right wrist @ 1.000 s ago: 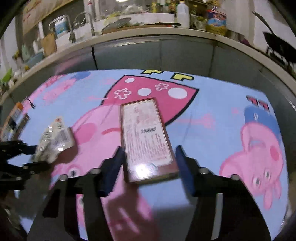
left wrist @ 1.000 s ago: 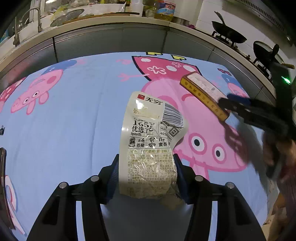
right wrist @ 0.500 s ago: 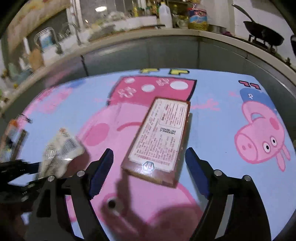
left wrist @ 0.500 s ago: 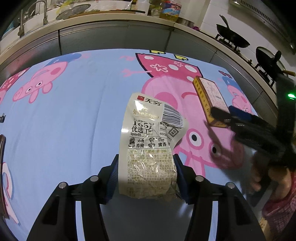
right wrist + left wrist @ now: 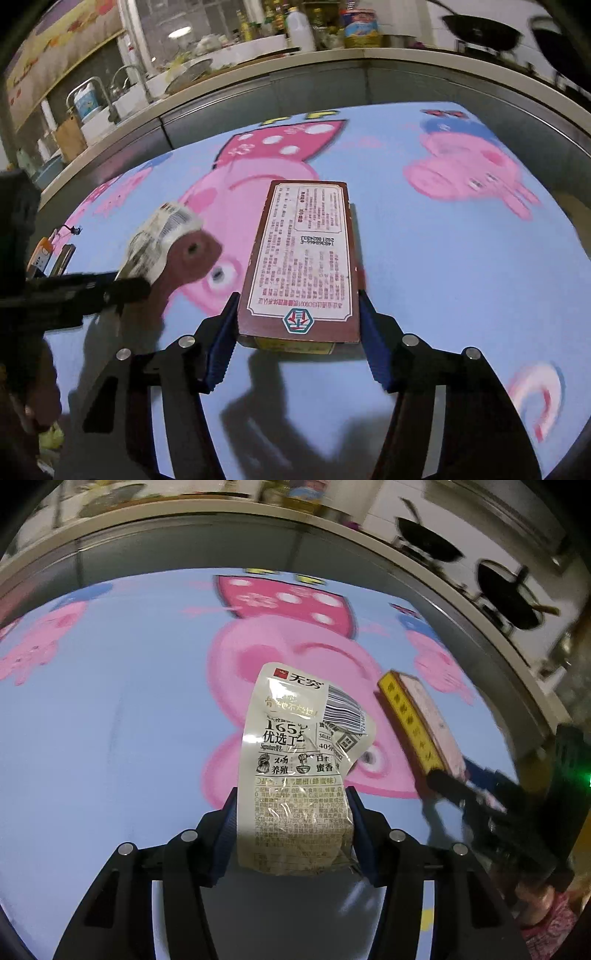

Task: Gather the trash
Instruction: 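Carry the wrapper and brown box over the beige bin and open both tools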

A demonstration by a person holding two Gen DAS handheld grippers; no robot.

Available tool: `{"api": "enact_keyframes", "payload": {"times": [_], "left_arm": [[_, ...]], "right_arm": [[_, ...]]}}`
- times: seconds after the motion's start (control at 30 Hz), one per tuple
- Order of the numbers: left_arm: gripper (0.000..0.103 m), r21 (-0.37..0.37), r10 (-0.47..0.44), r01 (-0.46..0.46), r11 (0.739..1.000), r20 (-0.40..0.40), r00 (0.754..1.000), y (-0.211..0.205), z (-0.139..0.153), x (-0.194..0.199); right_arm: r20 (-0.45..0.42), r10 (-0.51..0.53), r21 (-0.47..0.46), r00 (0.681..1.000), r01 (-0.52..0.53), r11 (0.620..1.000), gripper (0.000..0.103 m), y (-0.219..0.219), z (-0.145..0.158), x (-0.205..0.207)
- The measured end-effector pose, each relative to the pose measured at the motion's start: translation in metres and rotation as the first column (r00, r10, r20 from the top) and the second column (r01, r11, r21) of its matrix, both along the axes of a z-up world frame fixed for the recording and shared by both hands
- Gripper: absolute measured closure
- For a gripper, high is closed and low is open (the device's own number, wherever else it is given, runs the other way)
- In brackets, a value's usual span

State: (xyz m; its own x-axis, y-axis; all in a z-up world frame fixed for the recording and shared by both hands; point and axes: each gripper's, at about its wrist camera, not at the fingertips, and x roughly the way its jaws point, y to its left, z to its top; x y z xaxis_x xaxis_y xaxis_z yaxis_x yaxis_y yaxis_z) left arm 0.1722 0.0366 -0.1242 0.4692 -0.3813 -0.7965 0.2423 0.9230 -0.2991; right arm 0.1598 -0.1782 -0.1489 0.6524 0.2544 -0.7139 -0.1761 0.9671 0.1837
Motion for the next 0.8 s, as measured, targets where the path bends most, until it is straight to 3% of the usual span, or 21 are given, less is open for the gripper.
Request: {"api": "enact_keyframes", "payload": {"times": [0.2, 0.43, 0.63, 0.8], "left_arm": [[0.048, -0.012, -0.116, 0.116, 0.993, -0.004, 0.993, -0.048, 0.005, -0.002], [0.048, 0.044, -0.251, 0.250, 0.967, 0.026, 0.968, -0.122, 0.016, 0.000], [0.048, 0.093, -0.361, 0.356, 0.930, 0.053, 0.931, -0.196, 0.034, 0.013], [0.048, 0.102, -0.462, 0.455, 0.884, 0.050, 0.886, -0.267, 0.047, 0.034]], "right_arm": [[0.039, -0.137, 0.113, 0.990, 0.132, 0.985, 0.045, -0.052, 0.011, -0.036], [0.079, -0.214, 0.146, 0.974, 0.201, 0.969, 0.045, -0.096, 0.020, -0.043], [0.151, -0.347, 0.192, 0.926, 0.317, 0.929, 0.045, -0.160, 0.038, -0.051], [0.148, -0.477, 0.263, 0.866, 0.431, 0.864, 0.045, -0.231, 0.043, -0.053]]}}
